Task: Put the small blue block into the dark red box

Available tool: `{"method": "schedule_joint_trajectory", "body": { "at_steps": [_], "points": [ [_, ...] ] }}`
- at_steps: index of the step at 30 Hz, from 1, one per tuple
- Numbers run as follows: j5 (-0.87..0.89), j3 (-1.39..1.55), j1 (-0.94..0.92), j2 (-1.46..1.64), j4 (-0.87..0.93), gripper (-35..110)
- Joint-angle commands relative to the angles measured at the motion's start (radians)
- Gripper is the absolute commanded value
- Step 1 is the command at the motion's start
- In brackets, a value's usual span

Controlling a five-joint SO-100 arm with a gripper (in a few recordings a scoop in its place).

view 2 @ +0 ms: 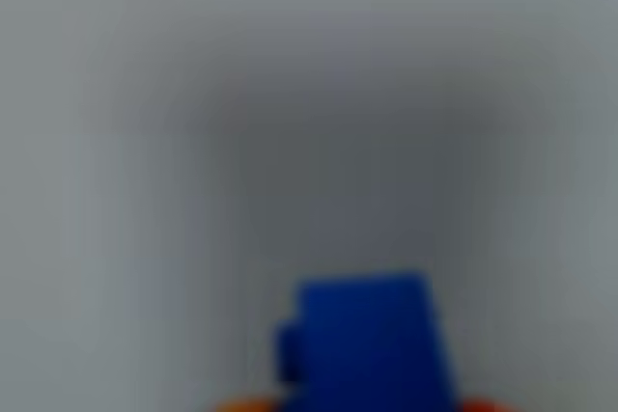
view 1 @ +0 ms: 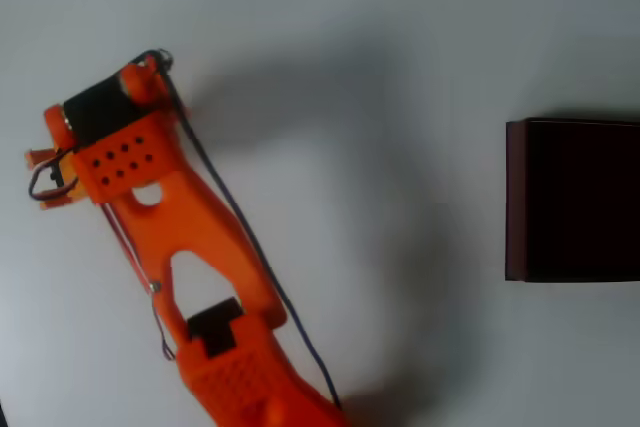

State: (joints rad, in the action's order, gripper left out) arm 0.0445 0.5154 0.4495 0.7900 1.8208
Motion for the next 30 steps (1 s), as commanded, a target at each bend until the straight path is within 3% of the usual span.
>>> {"method": "schedule_joint_trajectory", "body": {
  "at_steps": [1, 7, 15, 24, 30],
  "points": [
    [0.028, 0.184, -0.095, 0.33, 0.014, 0],
    [0.075, 0.571, -0.38, 0.834, -0.031, 0],
    [0.097, 1.324, -0.853, 1.483, -0.393, 0],
    [0.087, 1.493, -1.103, 1.459, -0.635, 0],
    [0.092, 1.404, -1.243, 1.258, -0.761, 0]
  ]
}}
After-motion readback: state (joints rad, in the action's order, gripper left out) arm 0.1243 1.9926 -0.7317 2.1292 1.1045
